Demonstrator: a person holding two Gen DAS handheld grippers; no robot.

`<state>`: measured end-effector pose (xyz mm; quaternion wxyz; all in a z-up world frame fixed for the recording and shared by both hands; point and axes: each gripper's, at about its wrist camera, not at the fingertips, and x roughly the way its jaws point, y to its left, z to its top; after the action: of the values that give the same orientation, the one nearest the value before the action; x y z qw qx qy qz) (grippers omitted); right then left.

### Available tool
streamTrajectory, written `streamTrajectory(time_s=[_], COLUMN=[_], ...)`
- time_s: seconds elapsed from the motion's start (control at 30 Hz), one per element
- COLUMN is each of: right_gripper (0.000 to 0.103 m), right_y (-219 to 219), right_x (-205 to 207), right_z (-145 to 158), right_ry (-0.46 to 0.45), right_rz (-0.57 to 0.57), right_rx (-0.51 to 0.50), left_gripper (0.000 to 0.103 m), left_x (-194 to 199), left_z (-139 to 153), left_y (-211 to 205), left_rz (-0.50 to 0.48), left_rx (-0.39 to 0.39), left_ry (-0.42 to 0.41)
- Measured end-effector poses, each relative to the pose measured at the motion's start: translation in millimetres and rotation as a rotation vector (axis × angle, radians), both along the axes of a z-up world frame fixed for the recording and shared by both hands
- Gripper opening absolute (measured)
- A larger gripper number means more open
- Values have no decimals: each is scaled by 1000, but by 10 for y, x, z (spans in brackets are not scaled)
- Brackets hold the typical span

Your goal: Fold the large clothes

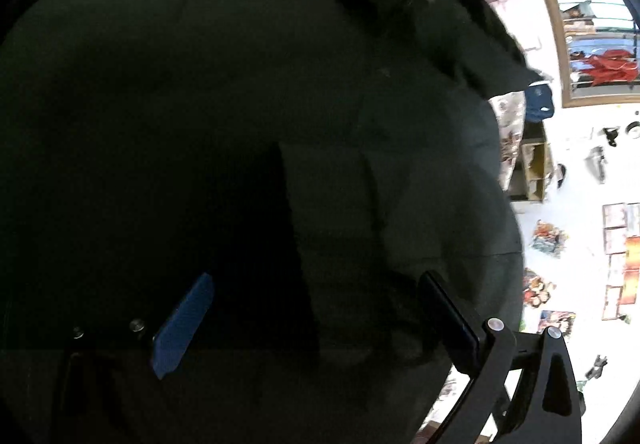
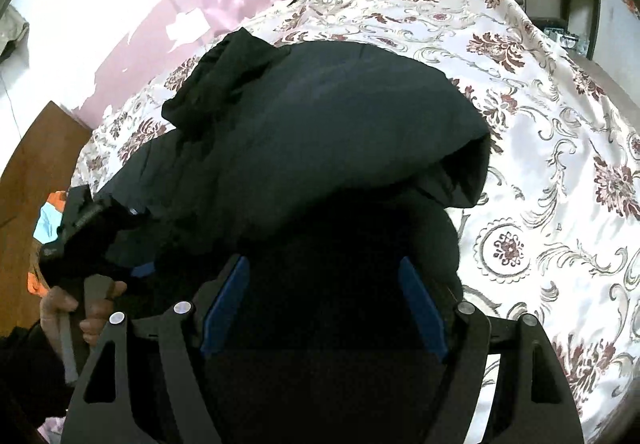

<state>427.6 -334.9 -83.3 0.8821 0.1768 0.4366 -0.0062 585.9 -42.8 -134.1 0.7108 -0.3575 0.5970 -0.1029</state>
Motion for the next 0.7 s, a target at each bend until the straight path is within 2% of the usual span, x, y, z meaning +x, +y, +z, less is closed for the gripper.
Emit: streamTrajectory(time_s=[0.07,0.1,0.13,0.17,0.2,0.27,0.3,0.33,0.43,0.57,0.7], right_gripper=[73,73,73,73,73,73,73,73,73,73,73], right_y=[-6,-8,-10,-16,-27,-55,-75,-101,-151,-163,-31], right_x=[-3,-2,0,4,10,28,36,48,97,201,314], right_z=[-10,-5,4,26,69,155,191,249,385,521,669], right_ry=[2,0,-3,-11,-24,-52,-65,-87,-127,-160,-208], right_rz=[-4,-6,-5,-5,-10,-30,-40,-59,-113,-152,-135], right_rx=[-5,-12,-15,-19,-28,-53,-62,-76,-113,-138,-173], left_gripper=[101,93,75,66,50,40,29,12,10,9,9], left_x=[42,51,56,68,65,51,50,31,-25,-60,-49], left_z=[-43,-32,-1,35,52,146,196,288,620,1348,1897], left_y=[-31,-45,-61,-84,-99,-111,-110,-92,-33,69,411], left_rz=[4,4,-1,-14,-21,-23,-18,-8,4,-6,14], left_rx=[21,39,53,57,54,98,121,145,218,370,461], left_ry=[24,21,10,0,-2,-16,-30,-62,-185,-403,-527])
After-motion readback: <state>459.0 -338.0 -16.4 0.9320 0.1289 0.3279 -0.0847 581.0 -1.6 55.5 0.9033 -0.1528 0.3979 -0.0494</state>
